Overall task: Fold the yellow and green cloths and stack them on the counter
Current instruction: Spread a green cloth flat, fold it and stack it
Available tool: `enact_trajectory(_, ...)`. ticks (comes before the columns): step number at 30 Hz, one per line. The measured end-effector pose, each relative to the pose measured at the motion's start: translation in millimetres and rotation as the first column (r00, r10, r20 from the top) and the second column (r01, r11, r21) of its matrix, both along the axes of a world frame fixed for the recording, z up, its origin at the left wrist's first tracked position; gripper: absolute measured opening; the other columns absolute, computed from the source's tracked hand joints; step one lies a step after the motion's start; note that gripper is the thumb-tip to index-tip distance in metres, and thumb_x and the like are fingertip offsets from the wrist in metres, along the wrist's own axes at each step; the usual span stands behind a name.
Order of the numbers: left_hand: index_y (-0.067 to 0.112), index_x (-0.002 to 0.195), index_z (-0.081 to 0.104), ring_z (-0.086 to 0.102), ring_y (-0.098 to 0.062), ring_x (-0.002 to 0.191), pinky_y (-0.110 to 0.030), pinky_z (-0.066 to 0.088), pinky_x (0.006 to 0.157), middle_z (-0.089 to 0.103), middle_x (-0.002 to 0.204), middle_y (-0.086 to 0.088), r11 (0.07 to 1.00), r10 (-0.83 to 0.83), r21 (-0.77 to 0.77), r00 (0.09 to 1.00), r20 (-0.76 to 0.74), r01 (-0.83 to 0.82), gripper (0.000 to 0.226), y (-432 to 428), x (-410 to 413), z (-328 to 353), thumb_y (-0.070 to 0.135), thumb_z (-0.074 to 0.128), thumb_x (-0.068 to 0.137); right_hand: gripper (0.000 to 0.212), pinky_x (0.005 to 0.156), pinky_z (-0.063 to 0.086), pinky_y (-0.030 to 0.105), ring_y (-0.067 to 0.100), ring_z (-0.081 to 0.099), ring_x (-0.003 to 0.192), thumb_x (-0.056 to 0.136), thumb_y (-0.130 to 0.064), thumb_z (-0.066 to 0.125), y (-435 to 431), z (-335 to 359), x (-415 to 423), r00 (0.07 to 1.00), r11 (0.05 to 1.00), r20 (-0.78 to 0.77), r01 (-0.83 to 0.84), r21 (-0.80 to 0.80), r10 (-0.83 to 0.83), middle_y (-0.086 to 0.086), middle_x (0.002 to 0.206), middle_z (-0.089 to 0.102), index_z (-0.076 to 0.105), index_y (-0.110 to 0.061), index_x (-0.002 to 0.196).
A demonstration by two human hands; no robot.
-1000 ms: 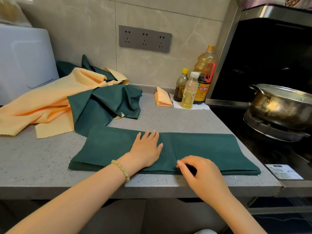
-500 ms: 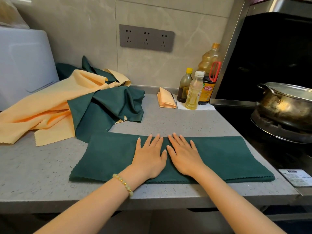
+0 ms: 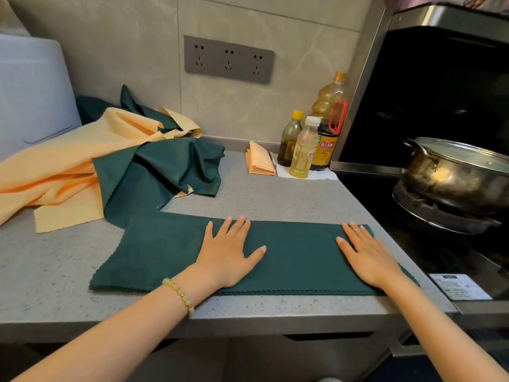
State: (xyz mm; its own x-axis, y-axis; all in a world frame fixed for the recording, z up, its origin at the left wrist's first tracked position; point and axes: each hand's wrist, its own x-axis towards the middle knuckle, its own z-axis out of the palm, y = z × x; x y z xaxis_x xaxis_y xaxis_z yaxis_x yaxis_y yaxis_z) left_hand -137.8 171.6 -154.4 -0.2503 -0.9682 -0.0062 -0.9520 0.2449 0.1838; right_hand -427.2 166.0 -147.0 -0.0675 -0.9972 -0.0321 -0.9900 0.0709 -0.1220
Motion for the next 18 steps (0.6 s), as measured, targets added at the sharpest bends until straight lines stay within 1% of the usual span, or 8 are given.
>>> enact_trajectory(4, 0.023, 0.154, 0.002, -0.009, -0.014, 0.147, -0.047, -0.007, 0.118, -0.005, 0.16, 0.008, 1.0, 0.003, 0.001, 1.0, 0.001, -0.003, 0.073, 0, 0, 0, 0.063, 0.017, 0.095, 0.061, 0.119, 0.004, 0.033, 0.01, 0.001, 0.146, 0.099, -0.05, 0.014, 1, 1, -24, 0.998, 0.998, -0.022, 0.064, 0.017, -0.063, -0.006, 0.159, 0.0, 0.005, -0.023, 0.152)
enact_trajectory(9, 0.023, 0.154, 0.004, -0.007, -0.014, 0.147, -0.047, -0.007, 0.118, -0.002, 0.161, 0.008, 1.0, 0.003, -0.007, 1.0, -0.009, -0.003, 0.072, 1, -1, 0, 0.062, 0.018, 0.095, 0.058, 0.117, -0.006, 0.038, 0.012, -0.004, 0.146, 0.101, -0.046, 0.013, 0, 7, -22, 0.996, 0.995, -0.037, 0.088, 0.055, -0.086, -0.005, 0.159, 0.0, 0.005, -0.021, 0.152)
enact_trajectory(11, 0.023, 0.154, 0.005, -0.006, -0.015, 0.148, -0.047, -0.007, 0.118, -0.001, 0.161, 0.007, 1.0, 0.007, -0.008, 1.0, -0.01, -0.007, 0.071, 1, -2, 0, 0.062, 0.018, 0.095, 0.056, 0.118, -0.008, 0.039, 0.013, -0.006, 0.146, 0.102, -0.042, 0.014, 1, 13, -13, 0.995, 0.995, -0.027, 0.1, -0.001, -0.1, -0.003, 0.16, -0.001, 0.006, -0.018, 0.152)
enact_trajectory(12, 0.023, 0.154, 0.005, -0.006, -0.015, 0.148, -0.047, -0.007, 0.118, -0.001, 0.161, 0.007, 1.0, 0.008, -0.006, 1.0, -0.009, -0.008, 0.071, 0, -4, 1, 0.062, 0.018, 0.096, 0.055, 0.117, -0.008, 0.038, 0.013, -0.006, 0.146, 0.103, -0.039, 0.015, 2, 15, -4, 0.996, 0.994, 0.004, 0.09, -0.057, -0.09, -0.002, 0.16, 0.0, 0.006, -0.017, 0.152)
enact_trajectory(14, 0.022, 0.154, 0.005, -0.005, -0.016, 0.148, -0.049, -0.006, 0.118, -0.001, 0.161, 0.007, 1.0, 0.009, -0.002, 1.0, -0.011, -0.009, 0.071, -2, -10, 2, 0.061, 0.018, 0.096, 0.052, 0.117, -0.006, 0.035, 0.013, -0.003, 0.146, 0.104, -0.033, 0.017, 0, 22, 26, 0.994, 0.991, 0.109, 0.021, -0.135, -0.006, -0.002, 0.159, 0.002, 0.009, -0.016, 0.152)
enact_trajectory(16, 0.021, 0.154, 0.004, -0.005, -0.018, 0.148, -0.05, -0.005, 0.118, -0.001, 0.161, 0.006, 1.0, 0.004, 0.007, 1.0, -0.012, -0.004, 0.071, -7, -21, 3, 0.06, 0.018, 0.096, 0.05, 0.117, -0.005, 0.034, 0.011, -0.001, 0.146, 0.104, -0.029, 0.018, -6, 27, 63, 0.974, 0.989, 0.201, -0.078, -0.129, 0.103, -0.003, 0.159, 0.004, 0.011, -0.018, 0.152)
enact_trajectory(18, 0.019, 0.154, 0.003, -0.006, -0.019, 0.148, -0.051, -0.006, 0.118, -0.002, 0.161, 0.004, 1.0, 0.002, 0.014, 1.0, -0.019, -0.001, 0.069, -11, -30, 4, 0.057, 0.018, 0.098, 0.049, 0.117, -0.004, 0.033, 0.01, -0.001, 0.146, 0.104, -0.027, 0.018, -13, 24, 99, 0.95, 0.983, 0.256, -0.16, -0.094, 0.179, -0.003, 0.159, 0.004, 0.012, -0.018, 0.152)
